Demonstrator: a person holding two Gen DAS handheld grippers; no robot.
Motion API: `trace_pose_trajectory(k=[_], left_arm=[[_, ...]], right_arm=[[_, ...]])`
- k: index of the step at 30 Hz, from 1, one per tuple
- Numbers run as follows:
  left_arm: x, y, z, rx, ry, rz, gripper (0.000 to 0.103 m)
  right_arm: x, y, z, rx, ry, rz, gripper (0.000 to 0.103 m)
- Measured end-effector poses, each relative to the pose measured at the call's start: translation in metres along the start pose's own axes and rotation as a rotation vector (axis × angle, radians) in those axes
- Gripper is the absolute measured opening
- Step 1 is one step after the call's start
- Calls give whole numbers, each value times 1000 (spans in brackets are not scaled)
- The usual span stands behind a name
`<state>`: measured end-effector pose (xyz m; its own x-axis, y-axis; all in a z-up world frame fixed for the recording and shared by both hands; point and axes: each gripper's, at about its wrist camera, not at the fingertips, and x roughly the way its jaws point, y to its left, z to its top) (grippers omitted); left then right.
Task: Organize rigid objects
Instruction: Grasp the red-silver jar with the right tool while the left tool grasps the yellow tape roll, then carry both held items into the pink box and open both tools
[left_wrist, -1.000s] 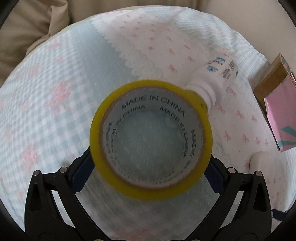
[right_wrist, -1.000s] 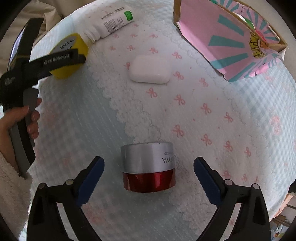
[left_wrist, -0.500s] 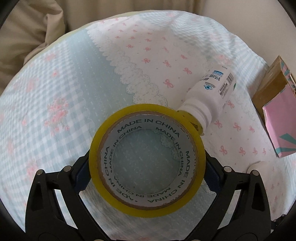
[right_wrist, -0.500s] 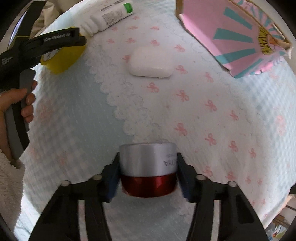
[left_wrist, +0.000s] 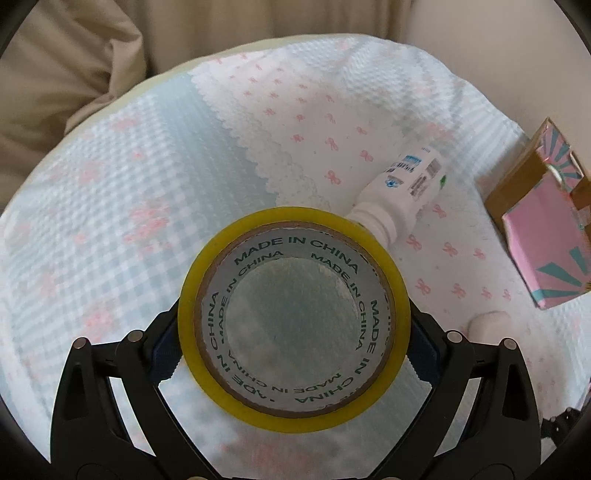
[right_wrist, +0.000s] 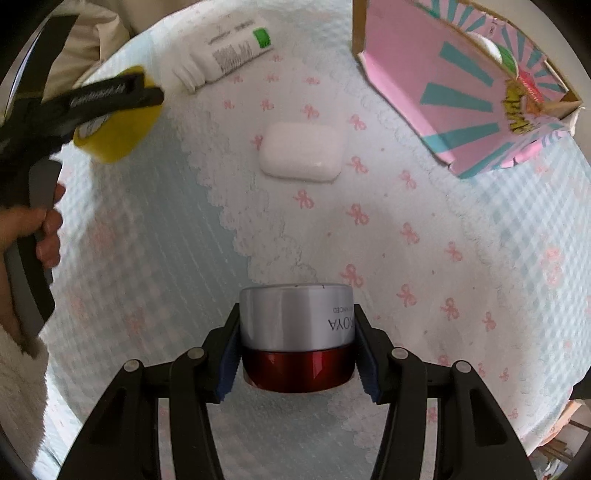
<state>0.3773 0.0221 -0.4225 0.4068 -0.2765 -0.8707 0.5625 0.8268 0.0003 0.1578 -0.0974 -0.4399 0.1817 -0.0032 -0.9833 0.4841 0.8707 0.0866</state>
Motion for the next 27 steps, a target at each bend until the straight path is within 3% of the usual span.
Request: trace_pose_trajectory(k=[6, 13, 18, 27], left_arm=[[-58, -7, 3, 17, -41, 8, 97], [-142, -25, 18, 9, -72, 11, 97], [-201, -44, 33, 0, -81, -5, 97], [-255, -104, 48, -30, -102, -37, 97]], right_arm=[[-36, 1, -6, -1, -54, 35, 50], [-119, -8, 4, -55, -148, 78, 50], [-168, -17, 21, -57, -141, 137, 50], [-241, -78, 60, -23, -208, 178, 50]])
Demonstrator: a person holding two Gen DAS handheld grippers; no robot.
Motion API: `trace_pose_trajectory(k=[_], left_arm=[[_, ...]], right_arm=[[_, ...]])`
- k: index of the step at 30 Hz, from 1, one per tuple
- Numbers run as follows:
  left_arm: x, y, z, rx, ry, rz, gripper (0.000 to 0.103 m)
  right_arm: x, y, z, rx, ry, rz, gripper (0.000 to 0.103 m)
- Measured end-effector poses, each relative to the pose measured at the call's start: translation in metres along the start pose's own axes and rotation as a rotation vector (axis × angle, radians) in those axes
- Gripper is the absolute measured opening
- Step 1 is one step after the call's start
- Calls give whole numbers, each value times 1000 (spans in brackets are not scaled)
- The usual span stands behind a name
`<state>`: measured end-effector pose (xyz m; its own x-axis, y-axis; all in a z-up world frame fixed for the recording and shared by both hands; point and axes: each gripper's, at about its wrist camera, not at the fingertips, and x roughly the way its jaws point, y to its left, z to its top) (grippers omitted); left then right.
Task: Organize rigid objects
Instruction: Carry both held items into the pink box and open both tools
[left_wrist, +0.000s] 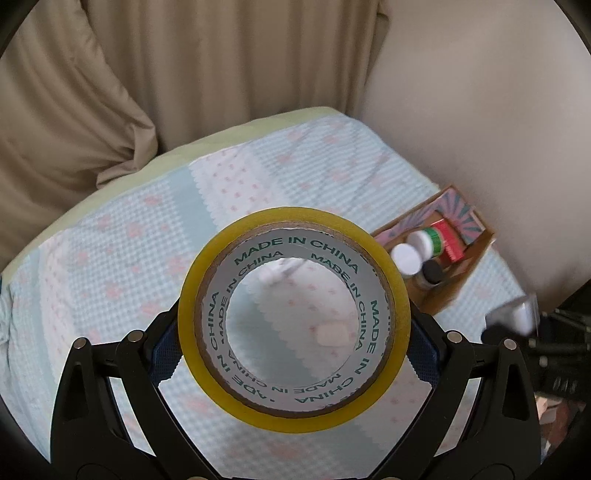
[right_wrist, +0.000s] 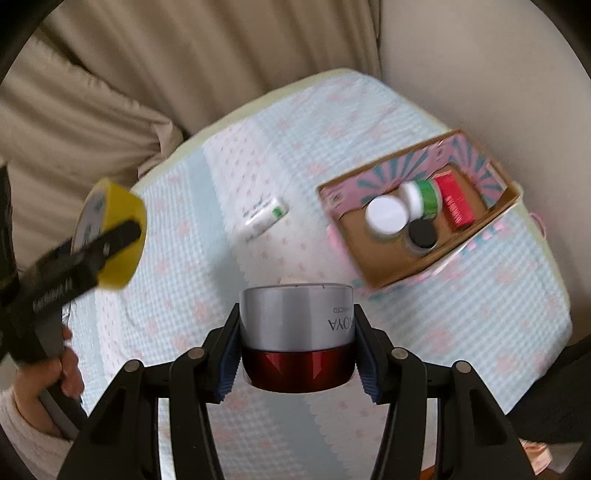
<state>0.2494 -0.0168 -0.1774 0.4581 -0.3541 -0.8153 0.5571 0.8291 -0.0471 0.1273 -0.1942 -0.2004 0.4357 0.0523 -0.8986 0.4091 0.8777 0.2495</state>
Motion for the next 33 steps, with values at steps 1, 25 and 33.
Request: trace_pose_trajectory(k=[1, 25, 33], left_arm=[[-3, -11, 1, -9, 2, 3, 97], [125, -211, 11, -184, 218, 44, 97], [199, -224, 15, -157, 321, 44, 97]], right_arm=[[-6, -7, 6, -3, -7, 2, 50], [30, -228, 136, -56, 82, 19, 50], [86, -269, 165, 20, 140, 2, 50]])
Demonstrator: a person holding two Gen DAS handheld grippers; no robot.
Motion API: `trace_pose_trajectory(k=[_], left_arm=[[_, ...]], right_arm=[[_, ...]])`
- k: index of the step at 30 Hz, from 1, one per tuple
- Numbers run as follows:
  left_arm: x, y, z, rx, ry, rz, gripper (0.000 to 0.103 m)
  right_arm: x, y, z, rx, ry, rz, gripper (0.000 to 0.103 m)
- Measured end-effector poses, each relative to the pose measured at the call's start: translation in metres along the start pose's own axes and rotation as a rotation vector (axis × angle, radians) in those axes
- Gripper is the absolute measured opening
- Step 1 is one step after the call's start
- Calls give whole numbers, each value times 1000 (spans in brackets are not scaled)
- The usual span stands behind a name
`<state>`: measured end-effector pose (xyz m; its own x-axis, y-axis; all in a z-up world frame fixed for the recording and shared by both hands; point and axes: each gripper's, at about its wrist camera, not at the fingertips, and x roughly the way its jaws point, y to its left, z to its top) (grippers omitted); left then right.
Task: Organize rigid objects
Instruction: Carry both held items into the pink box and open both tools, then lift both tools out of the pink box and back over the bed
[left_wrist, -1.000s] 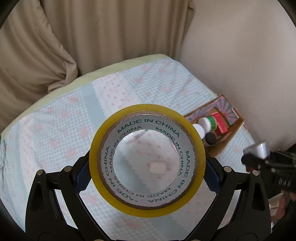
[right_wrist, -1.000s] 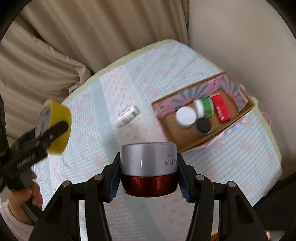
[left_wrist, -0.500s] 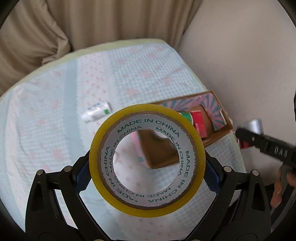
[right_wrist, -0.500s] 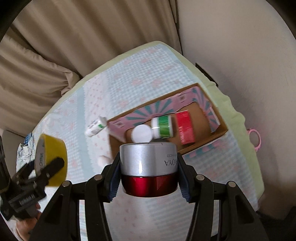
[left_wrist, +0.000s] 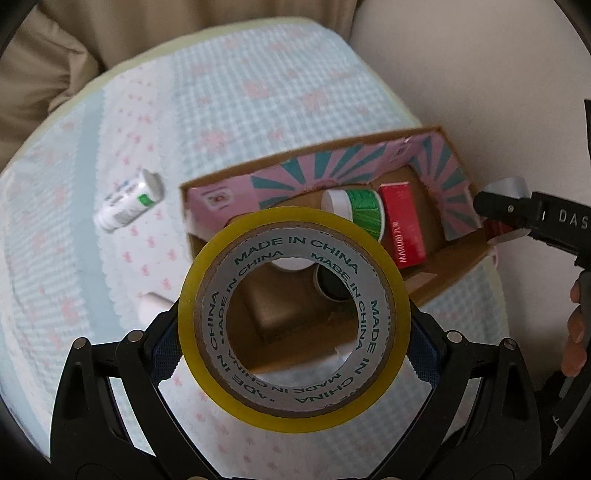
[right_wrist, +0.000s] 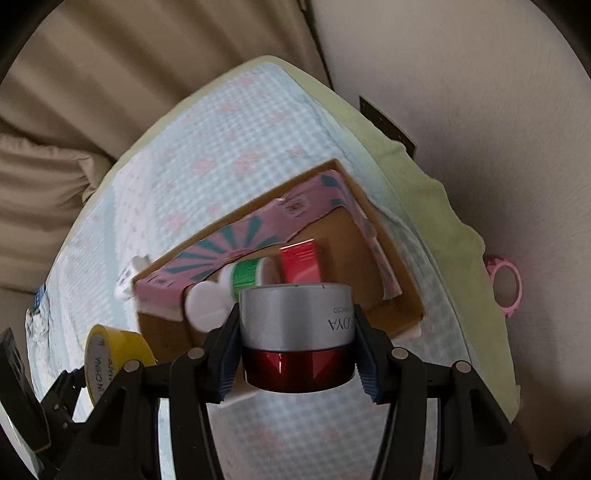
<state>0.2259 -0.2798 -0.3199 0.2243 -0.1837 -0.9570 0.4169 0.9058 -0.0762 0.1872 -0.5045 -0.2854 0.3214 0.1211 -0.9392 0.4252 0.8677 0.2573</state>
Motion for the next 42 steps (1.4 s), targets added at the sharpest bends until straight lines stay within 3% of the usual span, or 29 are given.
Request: trace_pose_trajectory(k=[8, 19, 21, 23, 30, 42], left_arm=[[57, 1, 5, 24, 92, 32, 97], [71, -3, 14, 74, 103, 48, 97], [69, -5, 15, 75, 109, 43, 103], [59, -3, 15, 75, 74, 42, 103], [40, 11, 14, 26, 55, 34, 103], [16, 20, 6, 22, 15, 46, 103]], right_arm=[[55, -23, 12, 41, 79, -27, 50], [82, -24, 17, 24, 104, -61, 50], [82, -25, 18, 43, 97, -53, 57], [78, -25, 17, 56, 92, -53, 102], [58, -19, 8, 5, -2, -44, 103], [46, -9, 5, 4, -17, -14, 103]])
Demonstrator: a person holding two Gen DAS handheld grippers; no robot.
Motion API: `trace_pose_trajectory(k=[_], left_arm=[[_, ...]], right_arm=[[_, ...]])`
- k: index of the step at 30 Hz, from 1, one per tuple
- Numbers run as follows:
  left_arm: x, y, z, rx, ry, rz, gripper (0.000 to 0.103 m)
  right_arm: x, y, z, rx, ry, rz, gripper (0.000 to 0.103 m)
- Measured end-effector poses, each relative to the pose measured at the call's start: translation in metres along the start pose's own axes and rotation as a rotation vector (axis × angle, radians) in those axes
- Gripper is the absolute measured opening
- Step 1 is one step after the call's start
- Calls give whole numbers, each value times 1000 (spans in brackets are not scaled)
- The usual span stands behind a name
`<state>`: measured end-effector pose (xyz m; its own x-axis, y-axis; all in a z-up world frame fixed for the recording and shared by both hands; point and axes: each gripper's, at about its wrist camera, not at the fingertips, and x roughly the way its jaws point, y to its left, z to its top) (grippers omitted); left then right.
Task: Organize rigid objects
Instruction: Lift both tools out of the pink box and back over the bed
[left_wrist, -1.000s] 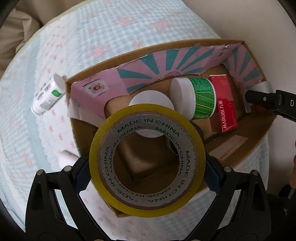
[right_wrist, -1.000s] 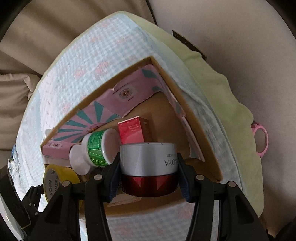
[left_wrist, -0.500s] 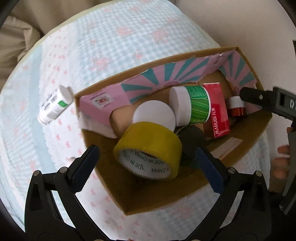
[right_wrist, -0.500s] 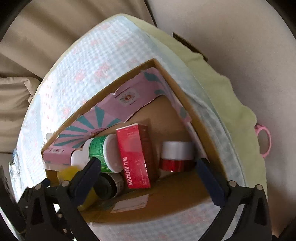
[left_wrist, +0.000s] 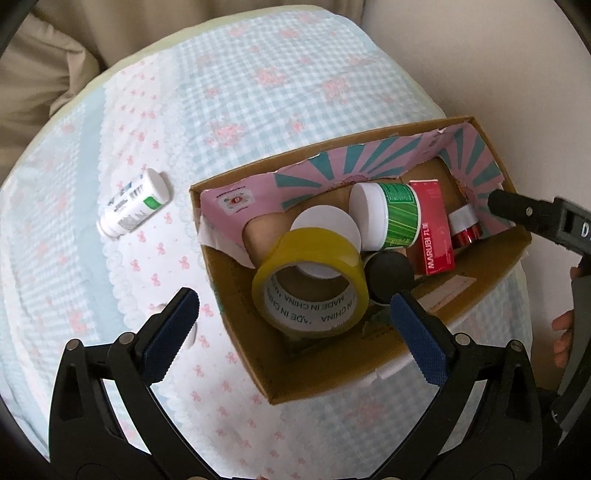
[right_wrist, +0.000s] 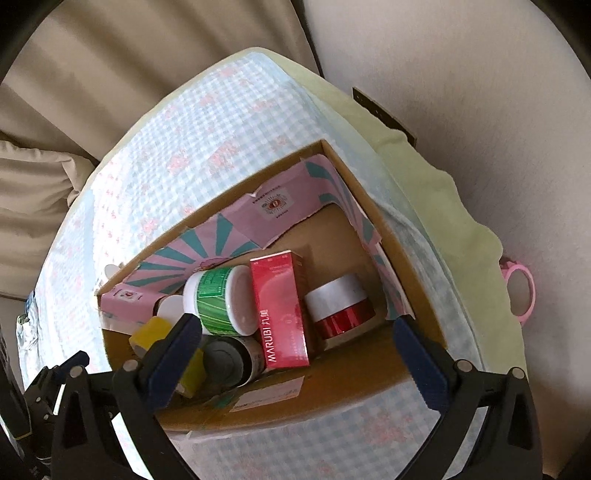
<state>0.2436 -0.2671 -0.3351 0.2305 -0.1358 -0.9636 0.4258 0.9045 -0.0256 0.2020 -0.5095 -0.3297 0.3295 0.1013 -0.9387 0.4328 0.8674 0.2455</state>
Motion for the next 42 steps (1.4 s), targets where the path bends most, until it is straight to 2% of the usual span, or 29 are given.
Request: trace_pose_trajectory(k=[7, 18, 25, 32, 38, 42], left_arm=[[-31, 2, -14, -8, -51, 10, 103], [-118, 21, -41, -63, -178, 35, 103], [-171, 46, -59, -96, -248, 41, 103], [-219, 93, -78, -100, -345, 14, 103], [-245, 144, -98, -56, -368, 15, 103], [-252, 183, -111, -14, -370, 37, 103]], right_arm=[[-27, 8, -6, -7, -39, 4, 103], [-80, 36, -34, -74, -57, -70, 103], [-124, 66, -56, -137, -96, -74, 103], [-167, 114, -87, -209, -163, -100, 103], [-197, 167, -126, -215, -244, -115, 103], [-190, 203, -151, -211, -217, -139, 103]])
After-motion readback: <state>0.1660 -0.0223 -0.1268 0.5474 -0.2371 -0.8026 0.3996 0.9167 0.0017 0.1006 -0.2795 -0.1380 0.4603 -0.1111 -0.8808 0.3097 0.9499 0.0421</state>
